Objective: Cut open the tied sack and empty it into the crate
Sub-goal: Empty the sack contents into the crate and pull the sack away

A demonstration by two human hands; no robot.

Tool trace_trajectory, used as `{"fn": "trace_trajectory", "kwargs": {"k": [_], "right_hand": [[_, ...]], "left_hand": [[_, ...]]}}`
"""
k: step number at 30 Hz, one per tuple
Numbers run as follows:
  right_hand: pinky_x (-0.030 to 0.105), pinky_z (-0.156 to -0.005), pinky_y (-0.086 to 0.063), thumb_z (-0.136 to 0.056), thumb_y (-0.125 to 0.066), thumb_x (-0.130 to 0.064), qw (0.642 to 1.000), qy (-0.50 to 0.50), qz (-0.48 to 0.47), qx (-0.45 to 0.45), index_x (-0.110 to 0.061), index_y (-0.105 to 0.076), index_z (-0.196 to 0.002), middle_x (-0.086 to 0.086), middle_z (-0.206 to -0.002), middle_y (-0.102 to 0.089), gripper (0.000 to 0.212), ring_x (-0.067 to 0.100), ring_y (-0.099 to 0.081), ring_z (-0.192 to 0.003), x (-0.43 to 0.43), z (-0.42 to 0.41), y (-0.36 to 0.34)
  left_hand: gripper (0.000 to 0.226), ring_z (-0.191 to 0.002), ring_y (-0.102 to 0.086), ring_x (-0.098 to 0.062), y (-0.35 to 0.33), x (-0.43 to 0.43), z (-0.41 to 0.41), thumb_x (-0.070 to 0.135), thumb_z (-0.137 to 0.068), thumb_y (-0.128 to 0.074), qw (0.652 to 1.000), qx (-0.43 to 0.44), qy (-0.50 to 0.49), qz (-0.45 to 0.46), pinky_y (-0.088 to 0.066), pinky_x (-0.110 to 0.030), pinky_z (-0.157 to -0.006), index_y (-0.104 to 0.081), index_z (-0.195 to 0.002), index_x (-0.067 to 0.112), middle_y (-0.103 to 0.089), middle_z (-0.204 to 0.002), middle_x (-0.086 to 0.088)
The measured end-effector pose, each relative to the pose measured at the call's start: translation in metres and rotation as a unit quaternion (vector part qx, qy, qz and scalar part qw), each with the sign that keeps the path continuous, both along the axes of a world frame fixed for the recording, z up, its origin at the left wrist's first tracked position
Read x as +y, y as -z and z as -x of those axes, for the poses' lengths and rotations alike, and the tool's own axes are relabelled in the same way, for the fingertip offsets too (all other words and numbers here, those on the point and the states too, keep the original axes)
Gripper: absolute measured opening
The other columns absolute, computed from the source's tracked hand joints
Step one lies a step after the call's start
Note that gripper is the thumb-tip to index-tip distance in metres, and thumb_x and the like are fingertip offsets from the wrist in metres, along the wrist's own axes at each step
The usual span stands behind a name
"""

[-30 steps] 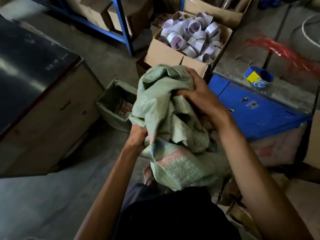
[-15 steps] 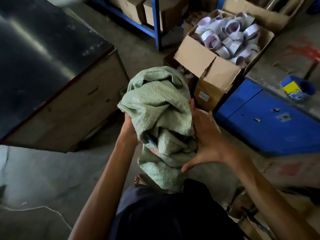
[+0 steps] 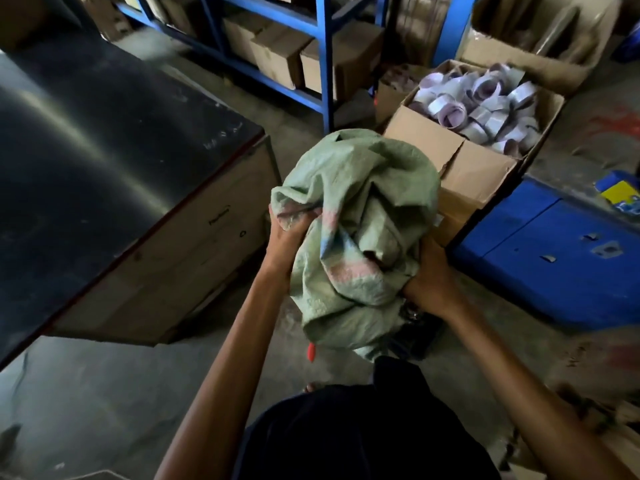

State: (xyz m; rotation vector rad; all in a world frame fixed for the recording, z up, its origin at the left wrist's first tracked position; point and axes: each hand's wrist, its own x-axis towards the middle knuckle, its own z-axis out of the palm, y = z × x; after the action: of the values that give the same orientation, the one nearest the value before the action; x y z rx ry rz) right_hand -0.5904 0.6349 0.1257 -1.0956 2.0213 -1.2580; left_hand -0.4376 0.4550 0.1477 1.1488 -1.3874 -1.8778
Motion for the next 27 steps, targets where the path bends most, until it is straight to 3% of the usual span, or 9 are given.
{"fn": "trace_trajectory", "kwargs": {"k": [2, 5, 8, 12, 16, 20, 22, 25, 27], "right_hand": [[0.003, -0.090, -0.045, -0.079, -0.077, -0.042, 1.000, -0.005, -0.007, -0.010, -0.016, -0.044, -0.147, -0.012, -0.132, -0.059, 0.080, -0.024, -0.051, -0.112, -0.018, -0.005, 0.002], [0.009, -0.103, -0.044, -0.081, -0.076, -0.049, 1.000, -0.023, -0.003, -0.013, -0.026, -0.031, -0.155, -0.015, -0.145, -0.051, 0.090, -0.021, -0.044, -0.127, -0.049, -0.024, -0.004], [0.023, -0.111, -0.045, -0.084, -0.077, -0.041, 0.999, -0.014, 0.004, -0.032, -0.027, -0.032, -0.155, -0.010, -0.152, -0.050, 0.086, -0.006, -0.047, -0.136, -0.076, -0.034, 0.003], [0.042, -0.115, -0.044, -0.085, -0.081, -0.019, 0.997, -0.033, -0.002, -0.068, -0.029, -0.034, -0.154, -0.005, -0.152, -0.051, 0.085, 0.006, -0.050, -0.139, -0.107, -0.030, 0.011], [0.029, -0.111, -0.046, -0.082, -0.082, -0.012, 0.993, -0.057, -0.035, -0.099, -0.043, -0.036, -0.146, -0.009, -0.147, -0.052, 0.084, 0.003, -0.051, -0.136, -0.139, -0.027, 0.016], [0.008, -0.102, -0.042, -0.070, -0.076, -0.044, 0.987, -0.076, -0.079, -0.115, -0.024, -0.030, -0.156, -0.010, -0.147, -0.050, 0.100, -0.015, -0.048, -0.129, -0.171, -0.011, 0.039], [0.016, -0.106, -0.045, -0.068, -0.075, -0.046, 0.982, -0.093, -0.116, -0.117, -0.024, -0.035, -0.153, -0.013, -0.141, -0.054, 0.097, -0.013, -0.051, -0.127, -0.187, 0.005, 0.059], [0.046, -0.113, -0.044, -0.076, -0.078, -0.032, 0.970, -0.139, -0.159, -0.116, -0.021, -0.038, -0.152, -0.003, -0.146, -0.055, 0.086, 0.009, -0.052, -0.136, -0.210, 0.028, 0.093], [0.043, -0.114, -0.044, -0.075, -0.079, -0.030, 0.958, -0.173, -0.188, -0.127, -0.021, -0.038, -0.152, -0.004, -0.145, -0.056, 0.088, 0.006, -0.053, -0.135, -0.227, 0.043, 0.112]], "left_hand": [[0.077, -0.129, -0.058, -0.032, 0.010, -0.012, -0.021, 0.048, -0.079, -0.080, 0.999, 0.039, 0.022, -0.030, -0.054, -0.047, -0.097, -0.044, -0.141, 0.021, -0.053, -0.140, -0.019], [0.082, -0.140, -0.047, -0.034, 0.021, -0.026, -0.052, 0.055, -0.081, -0.076, 0.991, 0.107, 0.047, -0.072, -0.046, -0.054, -0.107, -0.035, -0.149, 0.036, -0.038, -0.157, -0.014], [0.110, -0.135, -0.054, -0.019, 0.029, -0.046, -0.077, 0.063, -0.067, -0.082, 0.991, 0.090, 0.095, -0.042, -0.053, -0.042, -0.101, -0.018, -0.154, 0.038, -0.037, -0.157, -0.002], [0.143, -0.131, -0.056, -0.012, 0.036, -0.073, -0.095, 0.049, -0.049, -0.097, 0.982, 0.033, 0.187, 0.009, -0.053, -0.028, -0.095, -0.006, -0.158, 0.029, -0.046, -0.149, 0.006], [0.126, -0.122, -0.062, -0.006, 0.048, -0.097, -0.087, 0.034, -0.052, -0.097, 0.987, -0.005, 0.160, 0.020, -0.054, -0.022, -0.091, -0.019, -0.151, 0.034, -0.056, -0.138, 0.011], [0.114, -0.117, -0.066, -0.010, 0.079, -0.119, -0.064, 0.021, -0.060, -0.097, 0.994, -0.031, 0.104, 0.000, -0.057, -0.026, -0.090, -0.027, -0.149, 0.029, -0.062, -0.133, 0.004], [0.114, -0.119, -0.064, -0.012, 0.099, -0.131, -0.049, 0.025, -0.058, -0.098, 0.994, -0.071, 0.083, 0.001, -0.057, -0.031, -0.095, -0.029, -0.148, 0.030, -0.061, -0.134, 0.003], [0.110, -0.117, -0.063, -0.013, 0.129, -0.149, -0.024, 0.031, -0.054, -0.096, 0.987, -0.150, 0.048, 0.022, -0.055, -0.039, -0.098, -0.032, -0.143, 0.031, -0.061, -0.130, 0.006], [0.103, -0.109, -0.064, -0.014, 0.145, -0.161, -0.005, 0.027, -0.059, -0.096, 0.978, -0.202, 0.038, 0.031, -0.054, -0.038, -0.094, -0.034, -0.141, 0.028, -0.063, -0.121, 0.009]]}}
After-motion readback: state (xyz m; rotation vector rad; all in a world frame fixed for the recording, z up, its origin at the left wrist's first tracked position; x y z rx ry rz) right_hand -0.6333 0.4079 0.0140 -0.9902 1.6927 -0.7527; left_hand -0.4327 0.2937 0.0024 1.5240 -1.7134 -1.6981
